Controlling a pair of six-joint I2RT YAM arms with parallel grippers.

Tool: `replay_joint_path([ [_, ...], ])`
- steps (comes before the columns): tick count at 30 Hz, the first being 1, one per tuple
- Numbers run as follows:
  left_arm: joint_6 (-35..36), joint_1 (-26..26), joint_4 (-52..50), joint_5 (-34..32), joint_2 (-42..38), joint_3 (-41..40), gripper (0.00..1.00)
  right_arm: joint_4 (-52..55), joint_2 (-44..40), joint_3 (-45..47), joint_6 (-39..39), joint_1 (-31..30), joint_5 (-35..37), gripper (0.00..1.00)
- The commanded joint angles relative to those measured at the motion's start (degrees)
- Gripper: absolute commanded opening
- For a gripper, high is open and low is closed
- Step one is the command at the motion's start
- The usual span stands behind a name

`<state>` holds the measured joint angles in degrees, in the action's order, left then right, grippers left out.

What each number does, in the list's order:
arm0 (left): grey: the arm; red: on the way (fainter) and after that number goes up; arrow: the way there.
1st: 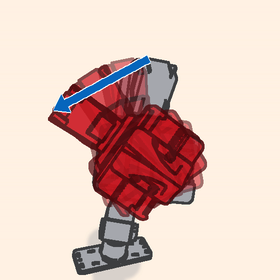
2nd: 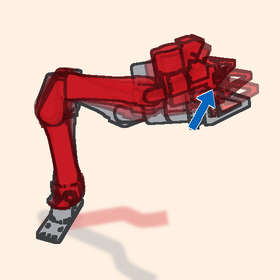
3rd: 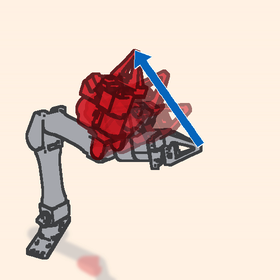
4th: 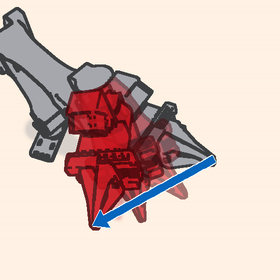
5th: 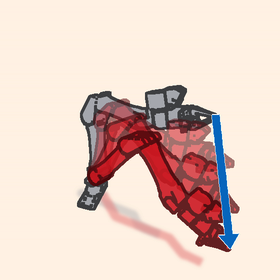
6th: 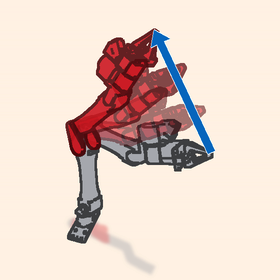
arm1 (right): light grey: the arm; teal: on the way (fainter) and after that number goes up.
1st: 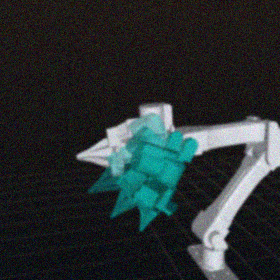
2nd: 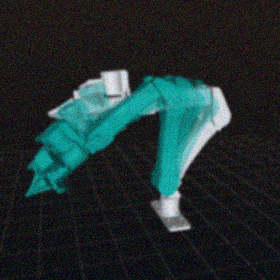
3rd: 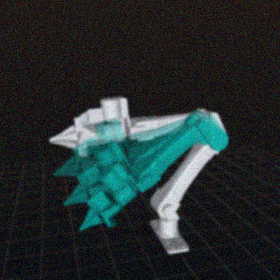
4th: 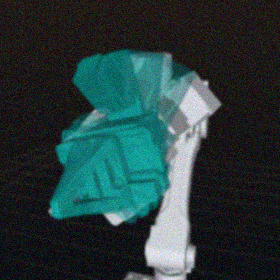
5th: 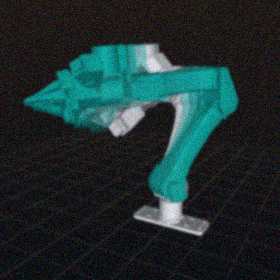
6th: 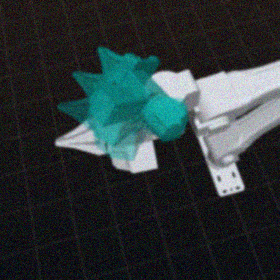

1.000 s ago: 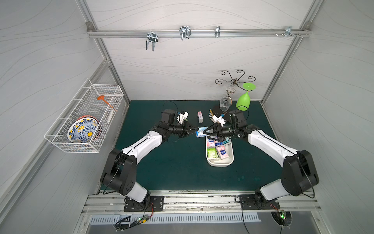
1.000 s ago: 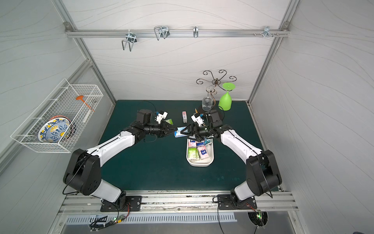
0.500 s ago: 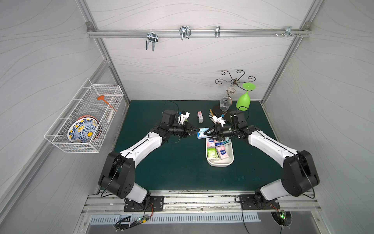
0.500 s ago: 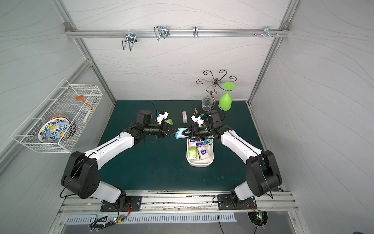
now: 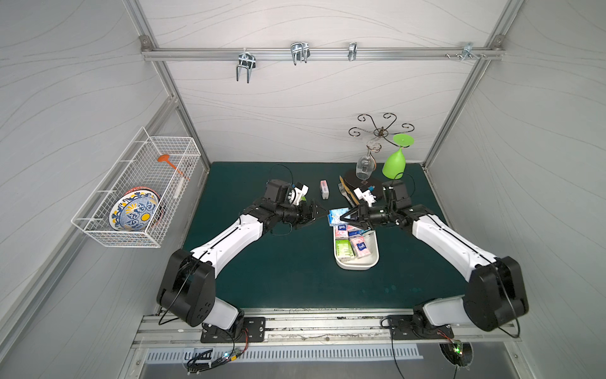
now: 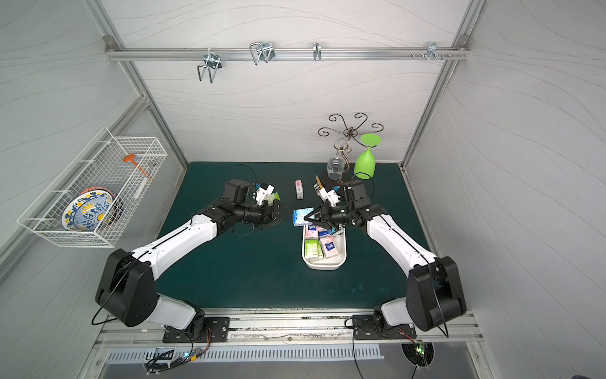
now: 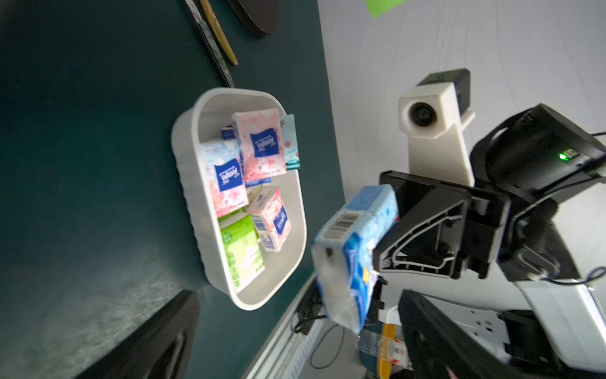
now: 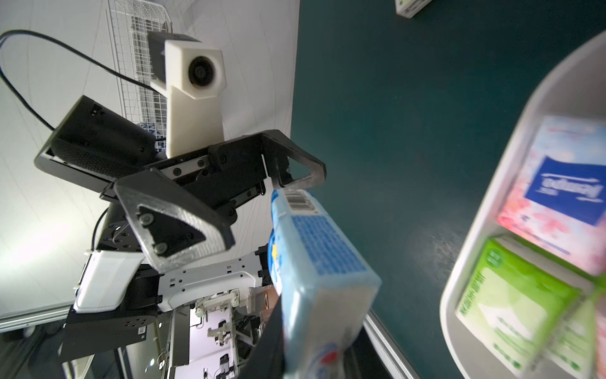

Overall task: Put the pocket tissues into the storage box
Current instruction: Place the pocket tissues in the storage box.

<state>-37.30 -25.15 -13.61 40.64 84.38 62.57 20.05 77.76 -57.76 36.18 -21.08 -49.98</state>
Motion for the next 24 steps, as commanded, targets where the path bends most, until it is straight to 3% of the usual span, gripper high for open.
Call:
replay_joint_path([
  [1, 9.52, 0.73, -8.91, -9.9, 0.16, 6.53, 0.99, 15.53, -2.89, 0.09, -10.94, 2.34, 3.23, 0.22],
  [4, 12.07, 2.55, -11.77, -11.73, 2.45, 9.13, 0.99, 25.85, -1.67, -1.85, -18.7, 2.97, 6.48, 0.23],
  [8, 12.04, 5.96, -11.95, -10.23, 4.29, 9.85, 0.99, 32.23, 0.45, -2.82, -23.51, 2.89, 7.94, 0.23],
  [18, 13.31, 11.29, -12.31, -11.85, 4.55, 7.97, 0.96, 28.25, 7.69, -2.34, -21.17, 0.21, 13.1, 0.26],
  [24, 13.22, 14.31, -12.18, -15.43, 11.02, 11.67, 0.96, 29.66, 14.58, -8.19, -23.22, -4.14, 16.82, 0.28],
])
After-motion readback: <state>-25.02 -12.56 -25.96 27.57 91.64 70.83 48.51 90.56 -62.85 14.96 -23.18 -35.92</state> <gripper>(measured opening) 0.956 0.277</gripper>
